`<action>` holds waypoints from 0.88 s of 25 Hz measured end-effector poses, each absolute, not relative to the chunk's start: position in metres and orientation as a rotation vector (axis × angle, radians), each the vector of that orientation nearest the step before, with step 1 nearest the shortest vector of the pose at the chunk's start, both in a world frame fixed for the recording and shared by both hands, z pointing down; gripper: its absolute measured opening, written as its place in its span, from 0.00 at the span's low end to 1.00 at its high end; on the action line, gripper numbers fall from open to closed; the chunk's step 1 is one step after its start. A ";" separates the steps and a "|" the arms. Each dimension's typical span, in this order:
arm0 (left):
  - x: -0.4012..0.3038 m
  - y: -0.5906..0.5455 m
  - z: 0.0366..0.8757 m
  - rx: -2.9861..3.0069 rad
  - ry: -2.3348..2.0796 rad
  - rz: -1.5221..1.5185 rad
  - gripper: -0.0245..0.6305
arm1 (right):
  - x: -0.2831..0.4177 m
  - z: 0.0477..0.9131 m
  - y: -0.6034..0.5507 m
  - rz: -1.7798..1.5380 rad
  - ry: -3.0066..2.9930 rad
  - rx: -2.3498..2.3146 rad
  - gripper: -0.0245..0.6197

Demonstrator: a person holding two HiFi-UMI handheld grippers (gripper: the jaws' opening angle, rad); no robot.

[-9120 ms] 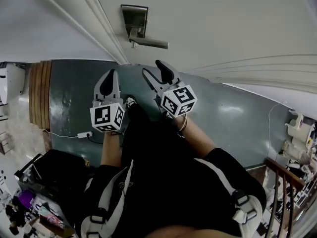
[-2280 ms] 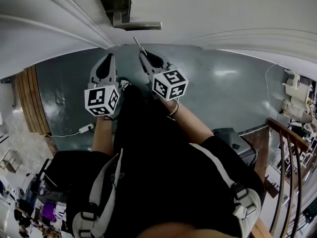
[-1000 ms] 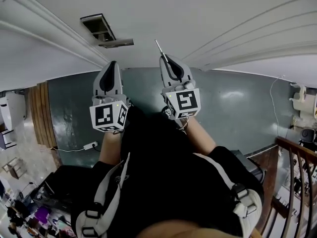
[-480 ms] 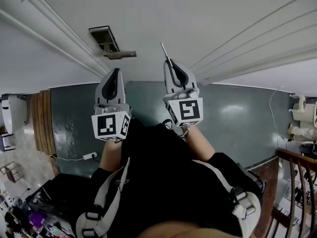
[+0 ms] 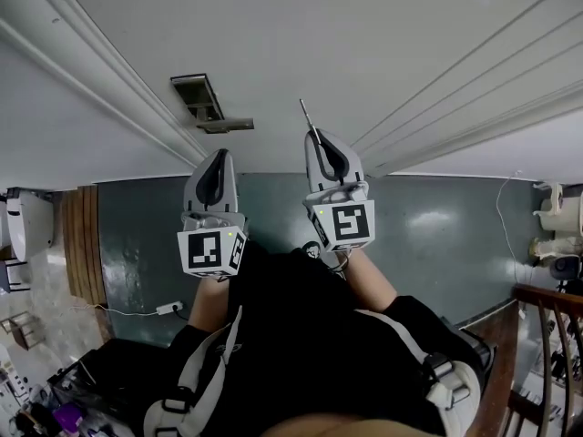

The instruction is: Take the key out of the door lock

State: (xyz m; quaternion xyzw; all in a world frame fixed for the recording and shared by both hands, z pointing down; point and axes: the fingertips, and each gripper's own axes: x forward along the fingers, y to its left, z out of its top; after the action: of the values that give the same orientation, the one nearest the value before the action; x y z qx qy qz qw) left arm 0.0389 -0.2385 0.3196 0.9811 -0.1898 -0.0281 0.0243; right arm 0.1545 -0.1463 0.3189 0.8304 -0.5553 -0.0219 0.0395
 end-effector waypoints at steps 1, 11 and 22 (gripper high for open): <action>0.038 -0.238 0.321 3.034 -0.586 -0.081 0.07 | 0.155 0.320 -0.146 -0.057 -1.697 2.549 0.09; 0.042 -0.238 0.322 3.026 -0.554 -0.072 0.07 | 0.154 0.314 -0.146 -0.064 -1.683 2.554 0.09; 0.044 -0.239 0.324 3.007 -0.544 -0.085 0.07 | 0.154 0.314 -0.148 -0.083 -1.702 2.537 0.09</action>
State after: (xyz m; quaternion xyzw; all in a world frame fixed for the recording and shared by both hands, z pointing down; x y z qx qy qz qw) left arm 0.0442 -0.2394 0.3239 0.9827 -0.1779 -0.0277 0.0424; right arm 0.1543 -0.1480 0.3145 0.8294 -0.5563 -0.0273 0.0426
